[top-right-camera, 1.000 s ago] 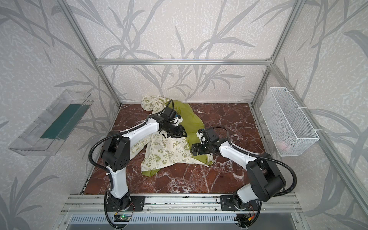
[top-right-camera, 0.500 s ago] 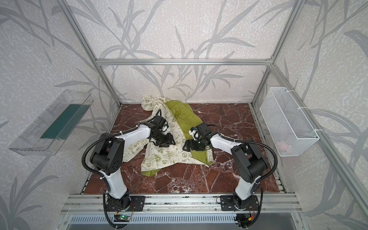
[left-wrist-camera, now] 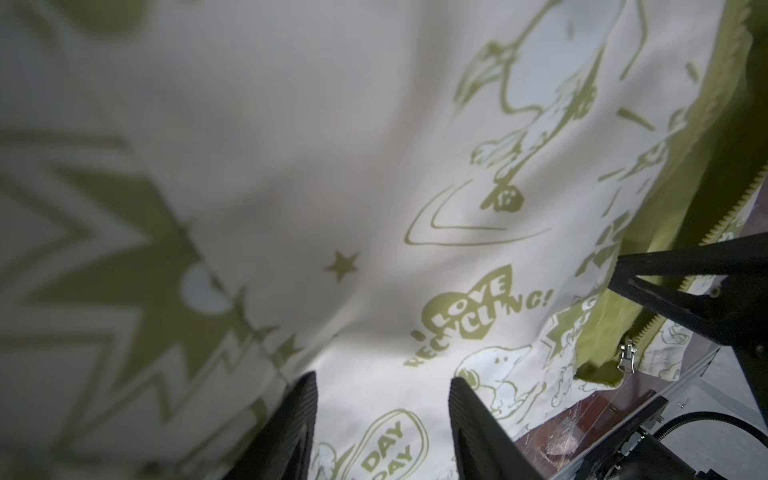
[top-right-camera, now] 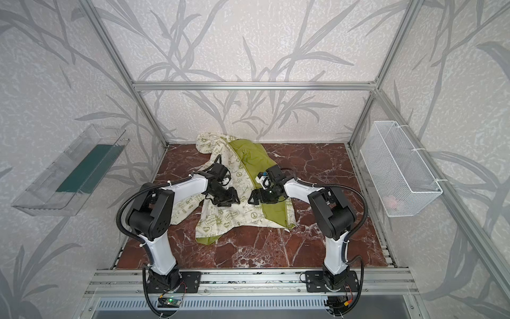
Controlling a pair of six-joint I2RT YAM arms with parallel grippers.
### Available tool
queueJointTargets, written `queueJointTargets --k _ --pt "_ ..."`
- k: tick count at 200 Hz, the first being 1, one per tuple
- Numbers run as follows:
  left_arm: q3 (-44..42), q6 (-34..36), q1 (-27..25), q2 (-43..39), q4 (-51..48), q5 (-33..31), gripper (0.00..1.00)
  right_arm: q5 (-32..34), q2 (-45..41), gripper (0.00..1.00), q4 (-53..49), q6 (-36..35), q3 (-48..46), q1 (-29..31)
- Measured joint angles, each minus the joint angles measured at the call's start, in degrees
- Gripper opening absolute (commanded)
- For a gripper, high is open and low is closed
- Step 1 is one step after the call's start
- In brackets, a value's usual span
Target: Zip up the jacket
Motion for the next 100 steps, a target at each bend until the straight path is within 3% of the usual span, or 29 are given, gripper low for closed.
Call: queueJointTargets --k 42,82,100 --pt "0.00 0.44 0.13 0.00 0.00 -0.02 0.54 -4.96 1.92 0.86 -0.46 -1.42 0.98 -0.31" --pt "0.00 0.55 0.13 0.02 0.02 0.00 0.55 -8.92 1.75 0.76 -0.09 -1.29 0.74 -0.33" --pt "0.00 0.57 0.13 0.02 0.00 -0.02 0.54 -9.73 0.61 0.65 0.50 -0.96 -0.59 -0.33"
